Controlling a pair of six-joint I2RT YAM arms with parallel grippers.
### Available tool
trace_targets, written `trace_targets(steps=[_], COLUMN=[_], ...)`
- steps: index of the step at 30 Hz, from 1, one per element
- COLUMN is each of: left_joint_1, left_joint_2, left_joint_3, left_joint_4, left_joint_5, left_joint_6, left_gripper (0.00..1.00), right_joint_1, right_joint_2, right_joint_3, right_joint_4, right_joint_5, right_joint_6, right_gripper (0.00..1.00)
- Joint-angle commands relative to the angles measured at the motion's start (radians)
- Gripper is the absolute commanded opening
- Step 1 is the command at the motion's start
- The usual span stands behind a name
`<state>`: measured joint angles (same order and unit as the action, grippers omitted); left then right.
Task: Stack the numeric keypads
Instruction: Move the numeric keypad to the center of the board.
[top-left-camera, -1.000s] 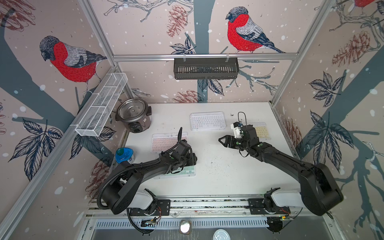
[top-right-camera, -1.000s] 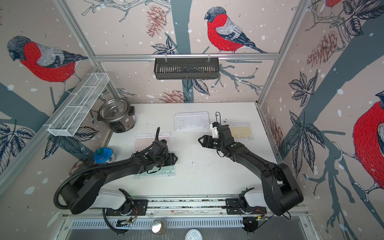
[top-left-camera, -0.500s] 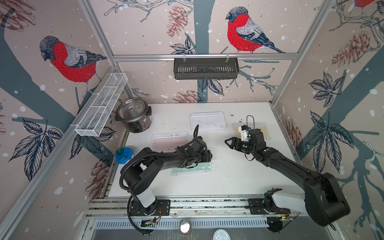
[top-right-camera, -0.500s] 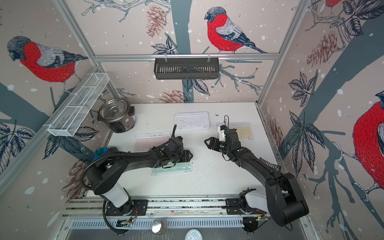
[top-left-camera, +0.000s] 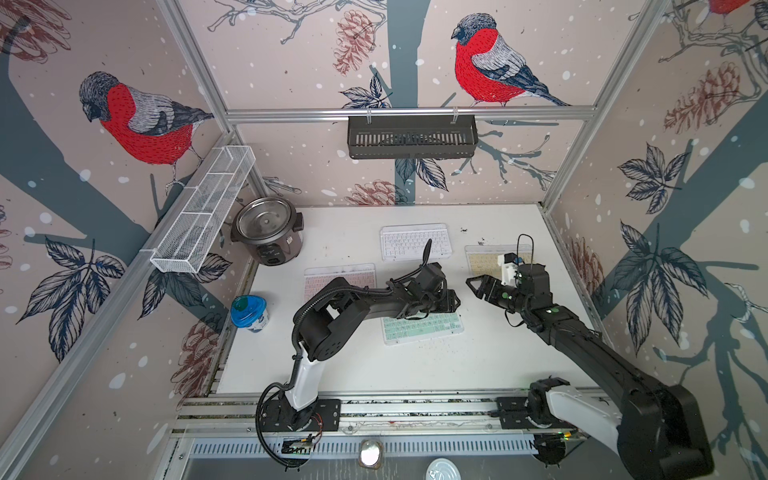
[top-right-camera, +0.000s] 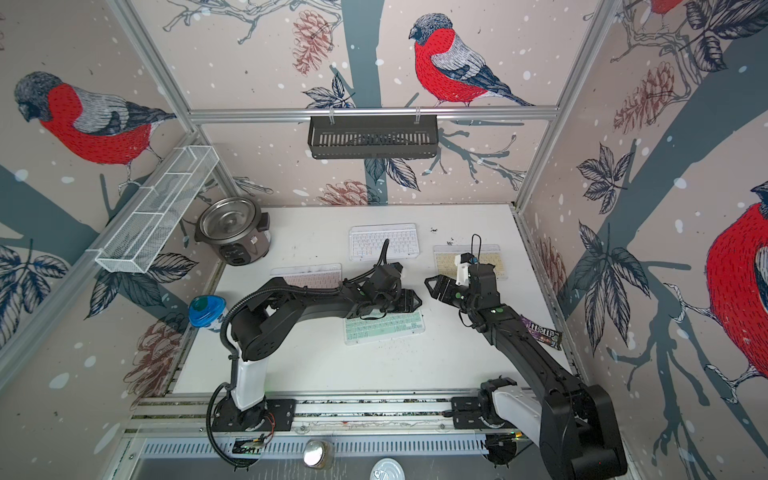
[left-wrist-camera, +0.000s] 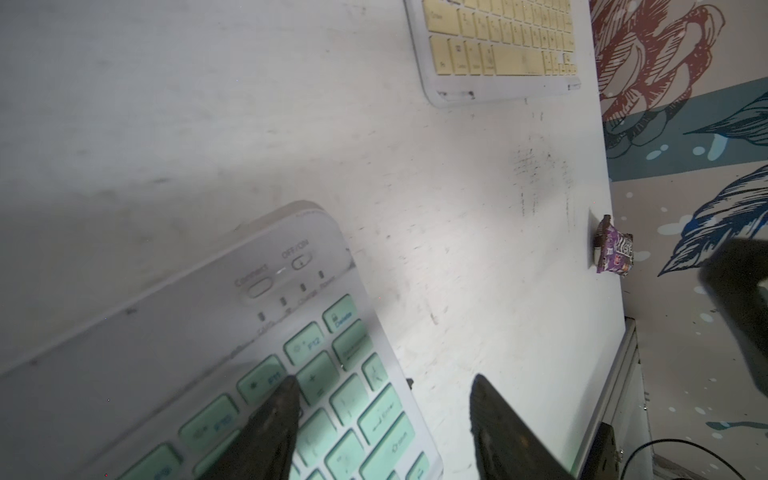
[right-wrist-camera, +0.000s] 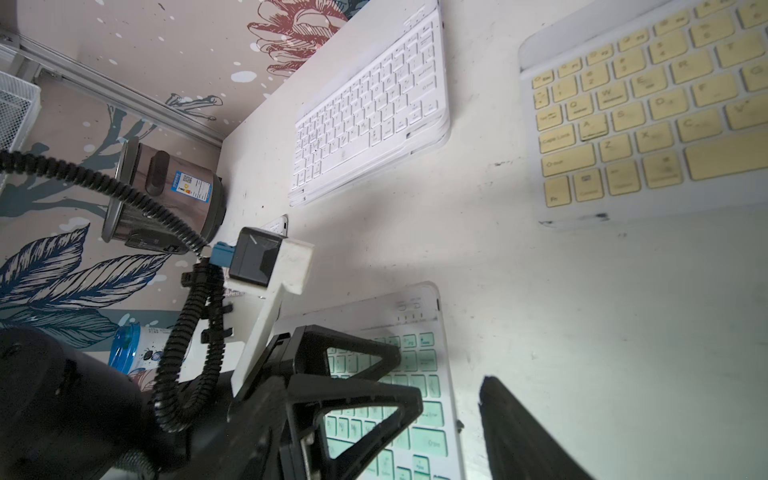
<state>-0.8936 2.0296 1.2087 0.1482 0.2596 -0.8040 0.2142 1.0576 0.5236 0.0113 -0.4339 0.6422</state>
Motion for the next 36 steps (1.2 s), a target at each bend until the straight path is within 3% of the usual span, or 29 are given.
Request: trace_targets(steps=[1, 8, 17, 22, 36], left_joint_1=[-0.004, 0.003, 0.086, 0.123, 0.14], left_joint_2=[0.023, -0.124, -0.428, -0.564, -0.625], left_joint_3=[0.053, 0.023, -0.339, -0.494, -0.575], left_joint_4=[-0.048, -0.113, -0.207, -0.238, -0.31], left_joint_5=[0.014, -0.038, -0.113, -0.145, -0.191], left_joint_6=[0.013, 0.037, -0.025, -0.061, -0.075], left_gripper=[0.65, 0.65, 0.66, 0.67, 0.68], right_joint_1=[-0.011, 0.004, 0.172, 0.229, 0.286], right_joint_2=[-0.008, 0.049, 0.191, 0.313, 0.409], right_joint_3=[-0.003, -0.012, 0.038, 0.087, 0.124], right_joint_4=[-0.041, -0.074, -0.1, -0.109, -0.122], right_joint_5=[0.013, 0.076, 0.216, 0.227, 0.254], right_joint_6=[-0.034, -0.083, -0.144, -0.177, -0.186], right_gripper=[0.75, 0.75, 0.78, 0.79, 0.8])
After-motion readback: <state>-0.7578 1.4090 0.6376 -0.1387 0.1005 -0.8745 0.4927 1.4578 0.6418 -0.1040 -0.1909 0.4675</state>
